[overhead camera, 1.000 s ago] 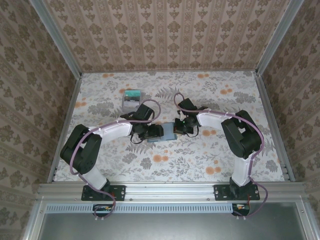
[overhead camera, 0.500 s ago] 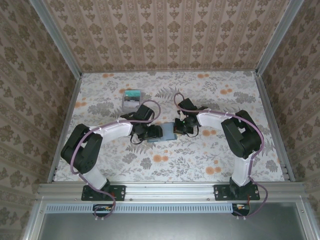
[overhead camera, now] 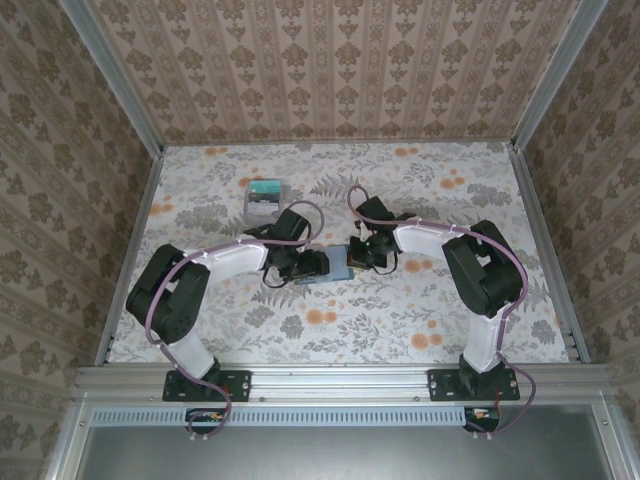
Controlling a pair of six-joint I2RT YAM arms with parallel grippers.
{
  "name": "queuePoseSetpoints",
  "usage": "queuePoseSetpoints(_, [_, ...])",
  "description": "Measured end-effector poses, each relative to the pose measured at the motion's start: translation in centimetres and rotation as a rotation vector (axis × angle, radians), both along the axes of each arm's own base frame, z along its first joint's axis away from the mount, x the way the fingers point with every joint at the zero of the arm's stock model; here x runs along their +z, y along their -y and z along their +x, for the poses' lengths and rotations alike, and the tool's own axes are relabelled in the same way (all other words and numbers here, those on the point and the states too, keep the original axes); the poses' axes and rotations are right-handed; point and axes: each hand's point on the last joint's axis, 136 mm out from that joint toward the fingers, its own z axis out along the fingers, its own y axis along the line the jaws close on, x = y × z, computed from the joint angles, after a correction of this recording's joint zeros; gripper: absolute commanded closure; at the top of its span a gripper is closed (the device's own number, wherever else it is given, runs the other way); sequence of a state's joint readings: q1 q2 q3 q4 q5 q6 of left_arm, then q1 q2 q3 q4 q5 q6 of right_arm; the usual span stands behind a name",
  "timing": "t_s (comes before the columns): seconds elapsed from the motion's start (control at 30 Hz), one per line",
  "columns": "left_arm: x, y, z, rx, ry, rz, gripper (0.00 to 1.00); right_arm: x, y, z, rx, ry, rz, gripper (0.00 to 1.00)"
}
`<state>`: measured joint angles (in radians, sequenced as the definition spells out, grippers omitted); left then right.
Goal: Take the credit cards out of the card holder
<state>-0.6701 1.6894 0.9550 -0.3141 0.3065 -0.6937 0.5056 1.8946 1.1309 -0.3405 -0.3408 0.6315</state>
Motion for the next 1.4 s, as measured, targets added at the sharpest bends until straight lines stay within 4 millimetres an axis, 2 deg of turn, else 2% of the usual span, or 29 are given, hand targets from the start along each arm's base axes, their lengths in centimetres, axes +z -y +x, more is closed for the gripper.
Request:
queuePoseSetpoints(0.3, [0.3, 1.1, -0.1, -0.040, -0.003, -0.029, 0.32, 0.0, 0.0, 0.0, 0.000, -0.001, 0.000, 1.00])
queuePoseSetpoints(0.43, [1.1, 1.8, 0.3, -0.055, 0.019, -0.045, 0.27, 0.0, 0.0, 0.0, 0.000, -0.001, 0.000, 1.00])
queuePoseSetpoints(0.7, [2.3, 2.6, 0.8, -0.078, 0.048, -0.071, 0.29, 0.1, 0.0, 0.0, 0.000, 0.002, 0.000, 0.97])
queuePoseSetpoints(0.87, [3.6, 4.8, 1.4, -0.124, 0.056, -0.131, 0.31, 0.2, 0.0, 0.1, -0.001, 0.007, -0.002, 0.97])
queuePoseSetpoints(1.07, [3.8, 6.5, 1.5, -0.172, 0.041, -0.176, 0.34, 0.7, 1.5, 0.1, -0.032, 0.031, -0.020, 0.96])
queuePoseSetpoints(1.2, [4.0, 6.0, 1.6, -0.162, 0.055, -0.186, 0.36, 2.1, 1.2, 0.3, -0.030, 0.070, 0.003, 0.94])
queuePoseSetpoints(1.3, [3.8, 4.4, 1.3, -0.135, 0.055, -0.178, 0.38, 3.7, 0.6, 1.0, -0.029, 0.123, 0.036, 0.92])
queuePoseSetpoints(1.4, [3.5, 2.4, 1.2, -0.096, 0.059, -0.157, 0.47, 4.9, 0.0, 1.4, -0.025, 0.158, 0.072, 0.91])
